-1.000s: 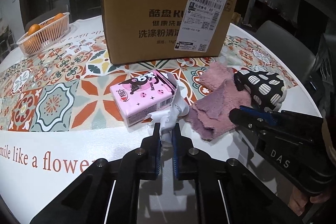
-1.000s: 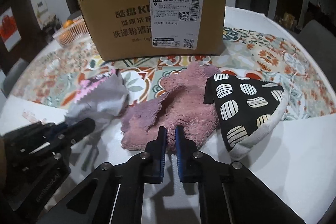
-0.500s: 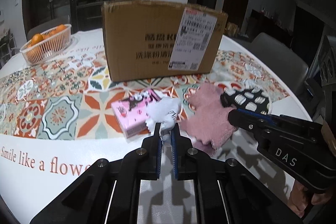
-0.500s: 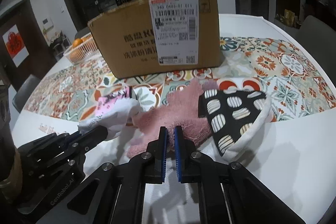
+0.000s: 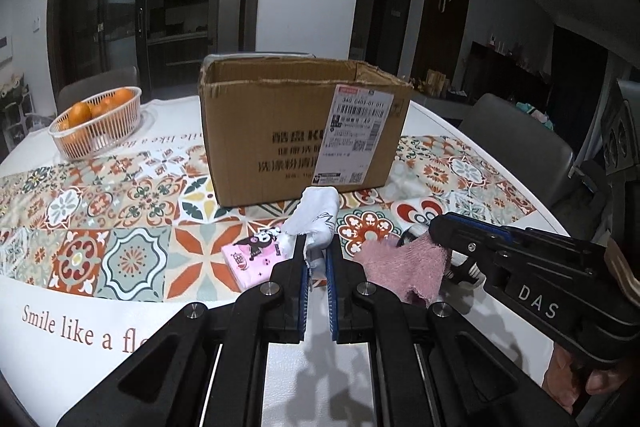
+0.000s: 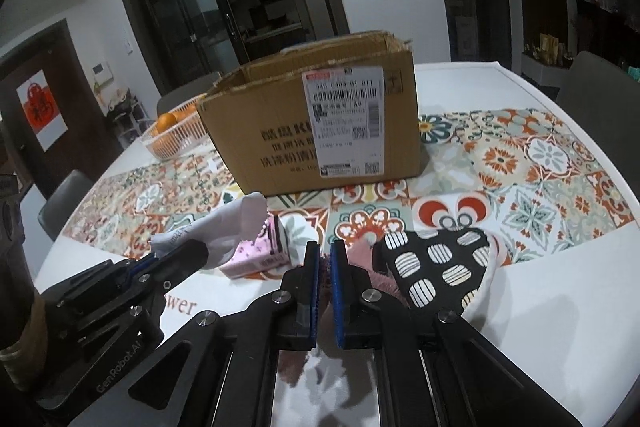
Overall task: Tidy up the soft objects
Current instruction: 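Lift the white cloth and pink towel and carry both over the box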
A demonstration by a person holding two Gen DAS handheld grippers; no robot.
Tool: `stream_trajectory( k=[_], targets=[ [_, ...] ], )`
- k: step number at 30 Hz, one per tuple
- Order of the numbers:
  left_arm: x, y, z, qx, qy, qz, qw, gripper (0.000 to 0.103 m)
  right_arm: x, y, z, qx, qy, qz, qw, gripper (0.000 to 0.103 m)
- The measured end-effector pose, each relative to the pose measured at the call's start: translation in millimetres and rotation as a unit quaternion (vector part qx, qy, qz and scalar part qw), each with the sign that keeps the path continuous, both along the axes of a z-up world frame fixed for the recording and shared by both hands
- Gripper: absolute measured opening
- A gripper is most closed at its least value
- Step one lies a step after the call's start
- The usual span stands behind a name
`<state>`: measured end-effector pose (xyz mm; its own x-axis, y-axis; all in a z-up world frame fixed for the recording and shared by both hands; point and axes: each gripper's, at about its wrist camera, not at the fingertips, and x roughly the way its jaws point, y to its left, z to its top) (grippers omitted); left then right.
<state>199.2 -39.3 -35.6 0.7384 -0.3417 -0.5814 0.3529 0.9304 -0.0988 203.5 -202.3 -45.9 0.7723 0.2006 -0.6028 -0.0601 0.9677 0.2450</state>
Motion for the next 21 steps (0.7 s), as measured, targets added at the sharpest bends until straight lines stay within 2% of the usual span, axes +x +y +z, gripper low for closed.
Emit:
stream_trajectory(
  k=[21],
  targets=[
    [-0.6,6.4,49.7,-0.010,-0.054,0.008,0.9985,0.009,-2.5,2.7,52.3,0.002,-0.068,0.006,0.998,0.006]
  ],
)
